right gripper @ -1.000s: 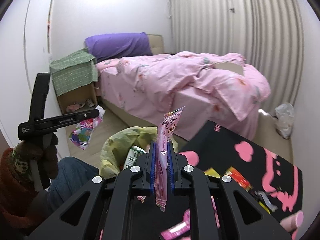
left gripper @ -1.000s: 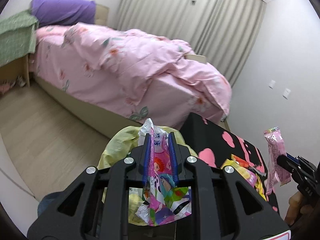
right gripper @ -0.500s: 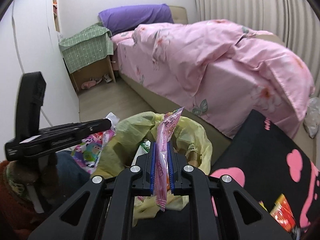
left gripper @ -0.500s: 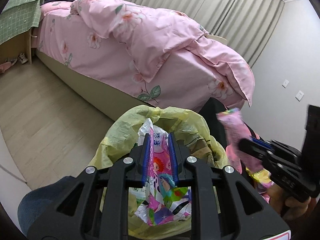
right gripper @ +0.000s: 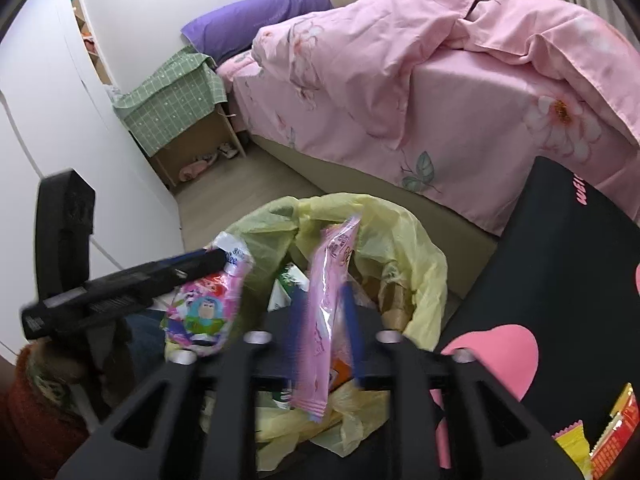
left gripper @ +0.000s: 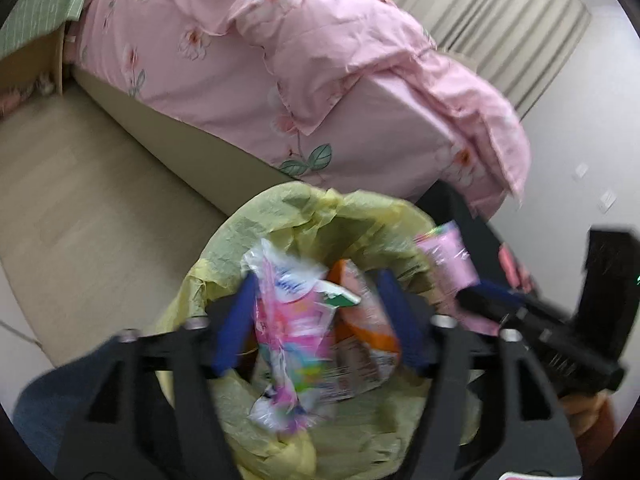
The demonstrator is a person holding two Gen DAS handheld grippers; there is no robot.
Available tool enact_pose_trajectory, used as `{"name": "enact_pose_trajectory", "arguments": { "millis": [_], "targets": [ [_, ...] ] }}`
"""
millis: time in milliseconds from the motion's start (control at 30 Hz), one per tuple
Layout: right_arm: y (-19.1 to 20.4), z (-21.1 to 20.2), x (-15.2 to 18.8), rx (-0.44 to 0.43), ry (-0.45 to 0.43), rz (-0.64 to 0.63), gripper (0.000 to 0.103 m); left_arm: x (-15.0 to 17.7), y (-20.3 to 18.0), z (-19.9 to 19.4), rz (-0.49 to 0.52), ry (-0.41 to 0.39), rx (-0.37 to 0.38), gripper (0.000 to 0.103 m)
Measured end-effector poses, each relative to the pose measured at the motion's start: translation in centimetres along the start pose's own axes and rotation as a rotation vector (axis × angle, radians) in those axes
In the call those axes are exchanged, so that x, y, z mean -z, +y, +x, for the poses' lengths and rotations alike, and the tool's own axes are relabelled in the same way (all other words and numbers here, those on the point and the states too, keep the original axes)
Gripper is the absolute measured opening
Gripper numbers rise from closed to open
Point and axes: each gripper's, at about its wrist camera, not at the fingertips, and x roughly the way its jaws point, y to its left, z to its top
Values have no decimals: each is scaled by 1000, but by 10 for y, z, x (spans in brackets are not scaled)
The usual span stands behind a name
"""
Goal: Collect trash
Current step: 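Release the Kleenex pack into the bag while the right tool releases the candy stick, then move both open tools back over the snacks on the table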
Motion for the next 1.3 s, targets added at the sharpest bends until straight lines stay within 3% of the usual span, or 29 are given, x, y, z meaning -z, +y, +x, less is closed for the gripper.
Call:
{"name": "enact_pose_trajectory", "arguments": {
  "millis": [33,267,500,633,767,967,1067,1300],
  "targets": [
    [-1,-1,0,-5,-2,3,44,-2,1,-4,-10,-9,2,69],
    [1,-33,2,24,-50,6,49,-9,-11,-41,15,-115,-62,70],
    [-13,-112,31,136,-153,28,54,0,-47,-61,160,-164,-46,71],
    [-26,-160,63,234,-214,35,55,12,-71,-57,219,-128,24,71],
    [-44,-210,108,434,-256,40,70,26,-98,-51,286,-92,90,71],
    [-74,-233,154,441,-181,104,73,51,-141,-37,374,-23,172,71],
    [-82,-238,176,498,-156,118,73,63,-163,-29,427,9,199,71],
    [-96,-252,209,527,-196,159,73,86,-206,-6,476,118,268,71]
  ]
}}
